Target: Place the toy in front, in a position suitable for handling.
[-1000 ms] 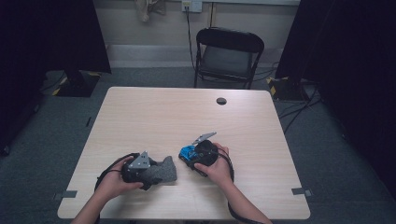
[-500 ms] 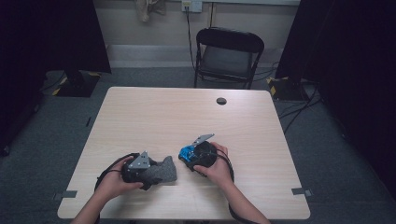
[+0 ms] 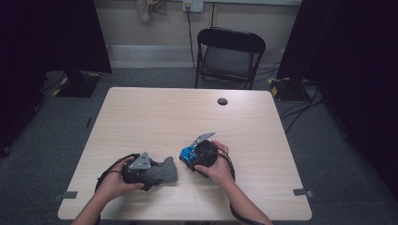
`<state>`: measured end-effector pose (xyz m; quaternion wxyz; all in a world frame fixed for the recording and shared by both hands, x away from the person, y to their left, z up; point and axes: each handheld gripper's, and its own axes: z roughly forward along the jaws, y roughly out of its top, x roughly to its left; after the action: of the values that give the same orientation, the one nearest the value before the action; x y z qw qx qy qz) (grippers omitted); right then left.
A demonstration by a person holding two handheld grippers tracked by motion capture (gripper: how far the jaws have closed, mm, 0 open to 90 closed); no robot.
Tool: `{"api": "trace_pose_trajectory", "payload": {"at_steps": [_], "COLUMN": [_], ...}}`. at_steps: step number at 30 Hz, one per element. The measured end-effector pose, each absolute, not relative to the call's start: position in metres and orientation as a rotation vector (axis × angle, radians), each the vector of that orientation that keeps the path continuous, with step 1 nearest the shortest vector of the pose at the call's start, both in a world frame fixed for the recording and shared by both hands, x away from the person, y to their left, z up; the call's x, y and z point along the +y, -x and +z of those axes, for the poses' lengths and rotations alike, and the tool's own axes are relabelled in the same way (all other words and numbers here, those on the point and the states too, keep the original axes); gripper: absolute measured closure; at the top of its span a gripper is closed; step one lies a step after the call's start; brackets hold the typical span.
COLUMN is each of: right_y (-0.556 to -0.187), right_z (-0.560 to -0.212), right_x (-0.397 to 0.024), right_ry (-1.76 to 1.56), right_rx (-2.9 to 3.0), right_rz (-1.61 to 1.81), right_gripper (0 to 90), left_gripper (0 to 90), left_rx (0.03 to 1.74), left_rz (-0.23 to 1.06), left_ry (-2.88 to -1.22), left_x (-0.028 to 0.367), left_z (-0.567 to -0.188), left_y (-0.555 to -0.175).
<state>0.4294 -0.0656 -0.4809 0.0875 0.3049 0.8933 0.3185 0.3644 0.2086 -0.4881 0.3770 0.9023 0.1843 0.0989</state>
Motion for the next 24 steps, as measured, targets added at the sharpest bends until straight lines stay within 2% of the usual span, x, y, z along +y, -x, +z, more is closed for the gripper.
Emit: {"api": "trace_pose_trajectory", "payload": {"at_steps": [8,24], "right_y": [-0.428,-0.4], "right_z": [-0.477,-0.465], "right_x": [-0.072,-0.116], "right_ry": [-0.917,-0.929], "right_rx": [2.645,2.627], "right_rz": [0.984,1.01], "right_gripper": [18.6,16.0], "left_gripper": [29.1,29.1], "left_rx": [0.47,0.48], "left_rz": [0.252,0.258], "left_ry": [-2.307,-2.312], "left_x": [0.209,0.207], "left_z": [-0.488,-0.488], "left_y": [-0.365,-0.364]}}
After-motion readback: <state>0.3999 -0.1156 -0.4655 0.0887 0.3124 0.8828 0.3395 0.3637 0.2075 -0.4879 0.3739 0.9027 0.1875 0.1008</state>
